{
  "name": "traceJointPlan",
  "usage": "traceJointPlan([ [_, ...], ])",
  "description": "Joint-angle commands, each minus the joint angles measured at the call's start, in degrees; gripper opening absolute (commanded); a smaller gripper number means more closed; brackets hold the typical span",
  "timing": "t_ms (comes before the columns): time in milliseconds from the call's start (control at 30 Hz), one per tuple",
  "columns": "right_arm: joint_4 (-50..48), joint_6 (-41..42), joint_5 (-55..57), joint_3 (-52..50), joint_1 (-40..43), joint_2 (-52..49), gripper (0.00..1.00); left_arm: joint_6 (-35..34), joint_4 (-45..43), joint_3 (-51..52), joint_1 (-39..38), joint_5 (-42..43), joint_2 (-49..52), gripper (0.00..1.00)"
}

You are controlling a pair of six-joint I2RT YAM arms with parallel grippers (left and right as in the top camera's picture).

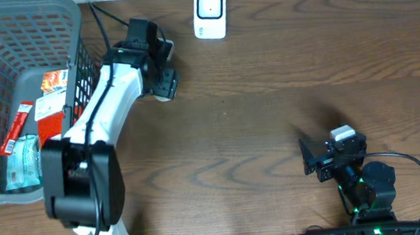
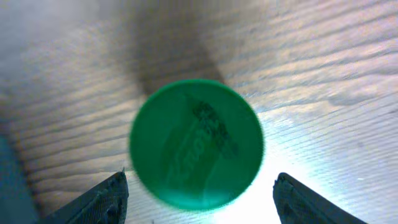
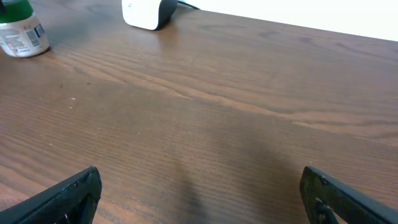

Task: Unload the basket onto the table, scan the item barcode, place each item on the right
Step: 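Open the left gripper and raise it off the container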

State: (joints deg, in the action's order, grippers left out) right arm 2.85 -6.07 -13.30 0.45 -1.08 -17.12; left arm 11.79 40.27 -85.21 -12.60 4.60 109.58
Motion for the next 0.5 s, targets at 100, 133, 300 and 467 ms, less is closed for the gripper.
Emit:
traceJointPlan([
  [100, 0.07, 0.83, -0.04, -0.11, -0.42, 0.24, 0.99, -1.84, 0.17, 0.39, -0.02, 0.7, -8.68, 0.75],
  [133, 0.07, 0.83, -0.04, -0.11, -0.42, 0.24, 0.99, -1.86, 0.15, 0.39, -0.02, 0.7, -9.88, 0.75],
  [300, 0.02, 0.83, -0.04, -0.11, -0.42, 0.24, 0.99, -1.86, -0.55, 0.28, 0.04, -1.92, -18.23, 0.84],
  [467, -0.04, 0.85, -0.04, -0.11, -0.42, 0.24, 0.99, -1.79, -3.21, 0.13, 0.04, -5.81, -28.04, 0.87],
])
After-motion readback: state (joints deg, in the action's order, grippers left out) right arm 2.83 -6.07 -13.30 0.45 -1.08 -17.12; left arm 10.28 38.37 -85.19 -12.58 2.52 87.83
